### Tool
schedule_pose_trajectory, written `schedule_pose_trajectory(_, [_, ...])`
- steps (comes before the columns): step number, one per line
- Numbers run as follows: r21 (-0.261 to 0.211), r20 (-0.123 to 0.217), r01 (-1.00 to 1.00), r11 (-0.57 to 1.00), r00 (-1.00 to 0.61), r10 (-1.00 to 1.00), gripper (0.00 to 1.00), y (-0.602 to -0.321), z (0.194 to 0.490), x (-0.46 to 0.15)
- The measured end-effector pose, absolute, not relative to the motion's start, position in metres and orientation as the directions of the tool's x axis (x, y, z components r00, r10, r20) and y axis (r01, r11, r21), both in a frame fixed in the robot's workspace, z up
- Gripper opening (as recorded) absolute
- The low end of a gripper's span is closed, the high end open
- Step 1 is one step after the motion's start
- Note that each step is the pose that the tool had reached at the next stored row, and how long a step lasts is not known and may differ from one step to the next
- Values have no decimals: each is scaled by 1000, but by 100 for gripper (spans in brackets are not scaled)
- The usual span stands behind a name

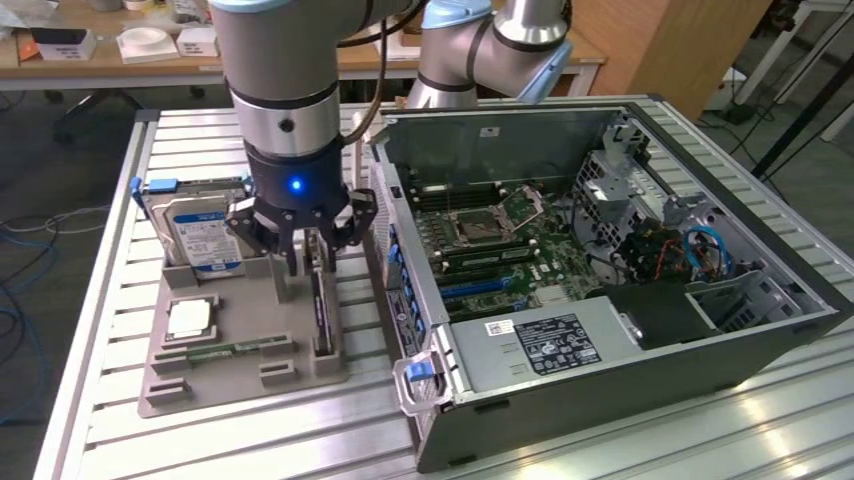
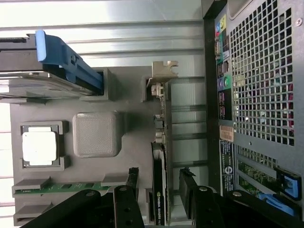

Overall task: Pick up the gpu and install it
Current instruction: 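Pick up the gpu and move the gpu toward the slot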

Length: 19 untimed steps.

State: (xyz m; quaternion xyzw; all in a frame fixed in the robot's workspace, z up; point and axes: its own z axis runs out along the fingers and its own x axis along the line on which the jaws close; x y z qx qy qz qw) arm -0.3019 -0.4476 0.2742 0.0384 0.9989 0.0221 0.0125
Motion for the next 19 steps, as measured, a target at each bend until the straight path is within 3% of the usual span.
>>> schedule_pose_trajectory(19, [41, -24, 76, 996, -997, 77, 47, -448, 261, -302])
